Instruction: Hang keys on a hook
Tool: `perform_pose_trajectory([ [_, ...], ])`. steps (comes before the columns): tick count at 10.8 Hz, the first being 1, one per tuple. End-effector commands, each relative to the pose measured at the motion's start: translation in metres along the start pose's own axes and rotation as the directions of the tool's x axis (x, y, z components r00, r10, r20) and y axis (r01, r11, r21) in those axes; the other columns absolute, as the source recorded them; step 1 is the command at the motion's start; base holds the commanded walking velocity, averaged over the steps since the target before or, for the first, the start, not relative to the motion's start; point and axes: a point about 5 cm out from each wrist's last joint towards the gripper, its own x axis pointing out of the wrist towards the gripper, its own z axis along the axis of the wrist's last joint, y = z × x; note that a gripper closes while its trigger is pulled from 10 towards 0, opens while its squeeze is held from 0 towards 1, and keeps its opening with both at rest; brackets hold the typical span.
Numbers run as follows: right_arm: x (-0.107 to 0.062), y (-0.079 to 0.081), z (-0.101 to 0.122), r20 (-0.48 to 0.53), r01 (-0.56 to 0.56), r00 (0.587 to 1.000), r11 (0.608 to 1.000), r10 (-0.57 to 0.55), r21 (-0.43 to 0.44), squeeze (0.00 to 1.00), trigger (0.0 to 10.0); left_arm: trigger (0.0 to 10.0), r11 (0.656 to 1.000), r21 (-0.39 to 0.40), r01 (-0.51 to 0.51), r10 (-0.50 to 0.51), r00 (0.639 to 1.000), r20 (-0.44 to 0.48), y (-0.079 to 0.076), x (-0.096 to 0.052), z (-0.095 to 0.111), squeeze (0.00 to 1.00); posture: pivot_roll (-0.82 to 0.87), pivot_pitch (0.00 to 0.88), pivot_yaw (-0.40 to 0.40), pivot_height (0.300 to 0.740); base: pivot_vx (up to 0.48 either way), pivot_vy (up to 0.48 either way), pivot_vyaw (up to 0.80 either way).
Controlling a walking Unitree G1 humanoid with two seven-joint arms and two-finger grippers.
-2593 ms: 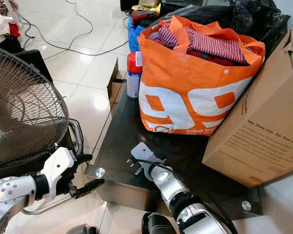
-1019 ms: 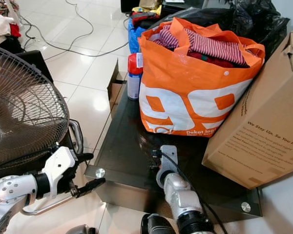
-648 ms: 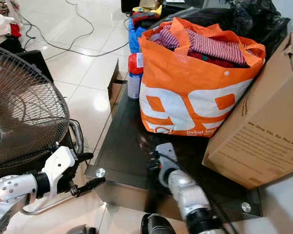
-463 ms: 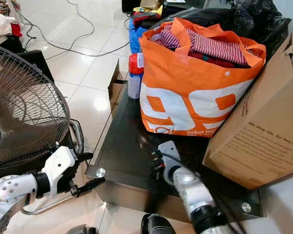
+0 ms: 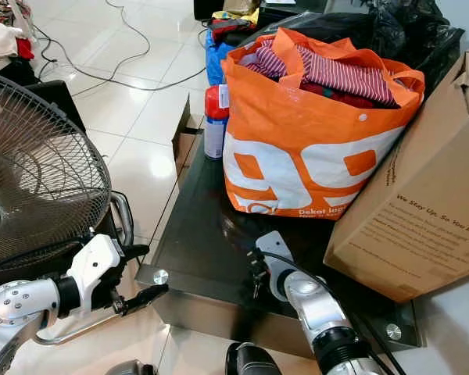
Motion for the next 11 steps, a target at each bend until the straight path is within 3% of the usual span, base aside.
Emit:
perform_pose_trajectory([
  [1,-0.002,-0.002,-0.002,0.011,0.001,1.0,1.0,-0.001,0.027,0.0,10.0,10.0,1.0,0.005,-0.001,0.001,1.0,-0.017,0.0,-0.002,-0.002,0.0,-0.01,0.118,-0.071,0.74,0.0,0.0,0.0],
  [3,-0.004,-0.004,0.008,0.077,-0.027,0.997,0.991,0.017,0.128,0.0,10.0,10.0,1.0,0.006,-0.002,0.002,1.0,-0.016,0.0,-0.002,-0.002,0.0,-0.01,0.118,-0.071,0.74,0.0,0.0,0.0],
  [5,-0.012,-0.018,0.004,0.05,-0.007,0.999,0.998,0.004,0.06,0.0,10.0,10.0,1.0,0.007,-0.003,0.003,1.0,-0.015,0.001,-0.001,-0.001,0.0,-0.01,0.114,-0.072,0.74,0.0,0.0,0.0],
  [6,-0.017,-0.022,0.0,0.026,-0.031,0.999,0.999,0.031,-0.016,0.0,10.0,10.0,1.0,0.006,-0.004,0.004,1.0,-0.014,0.001,-0.001,-0.001,0.0,-0.01,0.111,-0.074,0.74,0.0,0.0,0.0],
  [8,-0.022,-0.023,-0.004,-0.016,-0.089,0.996,0.992,0.088,-0.091,0.0,10.0,10.0,1.0,0.005,-0.005,0.005,1.0,-0.012,0.001,-0.001,-0.001,0.0,-0.02,0.109,-0.075,0.74,0.0,0.0,0.0],
  [11,-0.02,-0.019,-0.01,-0.047,-0.115,0.993,0.989,0.111,-0.097,0.0,10.0,10.0,1.0,0.004,-0.007,0.007,1.0,-0.01,0.001,-0.001,-0.001,0.0,-0.01,0.106,-0.078,0.74,0.0,0.0,0.0],
])
